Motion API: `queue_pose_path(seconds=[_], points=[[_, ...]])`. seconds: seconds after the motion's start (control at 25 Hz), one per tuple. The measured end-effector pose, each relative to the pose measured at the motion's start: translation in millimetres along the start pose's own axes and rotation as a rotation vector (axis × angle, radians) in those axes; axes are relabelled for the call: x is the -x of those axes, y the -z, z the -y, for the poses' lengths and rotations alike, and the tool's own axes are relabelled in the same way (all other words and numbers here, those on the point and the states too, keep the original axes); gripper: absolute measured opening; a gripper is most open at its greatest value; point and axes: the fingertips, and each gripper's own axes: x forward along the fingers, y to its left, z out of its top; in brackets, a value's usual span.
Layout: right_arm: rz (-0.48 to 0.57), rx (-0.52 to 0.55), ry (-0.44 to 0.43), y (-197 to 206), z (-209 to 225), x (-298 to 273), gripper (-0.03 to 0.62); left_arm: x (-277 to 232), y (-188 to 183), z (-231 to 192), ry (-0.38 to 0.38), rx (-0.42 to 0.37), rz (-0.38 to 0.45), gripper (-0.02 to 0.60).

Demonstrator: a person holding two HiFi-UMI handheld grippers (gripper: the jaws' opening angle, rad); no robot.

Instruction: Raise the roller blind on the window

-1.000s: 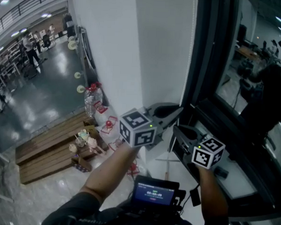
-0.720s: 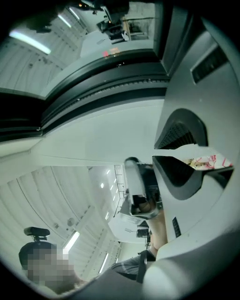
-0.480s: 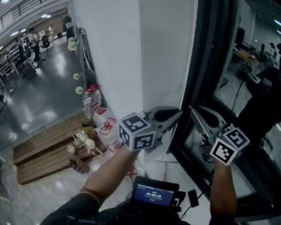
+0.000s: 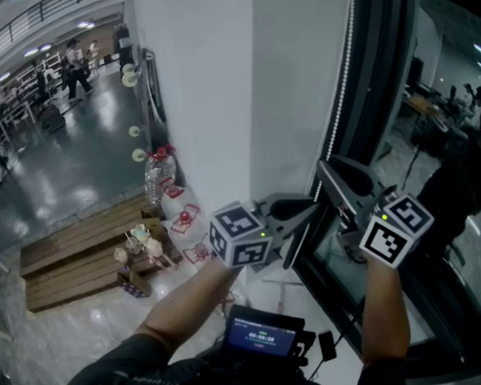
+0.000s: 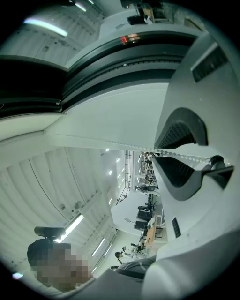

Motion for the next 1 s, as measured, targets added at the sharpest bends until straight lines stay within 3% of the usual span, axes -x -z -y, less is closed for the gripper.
queue_pose_path(seconds=[0.08, 0.32, 0.56, 1.0], points=[[-0.005, -0.008, -0.018, 3, 0, -3, 0.02, 0, 2, -1, -0.003, 0.001, 0.0, 0.005], [0.011, -0.068, -0.026, 11, 4, -7, 0.006, 3, 6, -8, -0.023, -0.006, -0.002, 0.005], [0.013, -0.052, -0.003, 16, 6, -8, 0.005, 2, 10, -12, -0.033, -0.018, -0.015, 0.005], [-0.07, -0.12, 0.02, 75, 12, 1, 0.005, 1, 67, -12, -0.04, 0.052, -0.11, 0.005]])
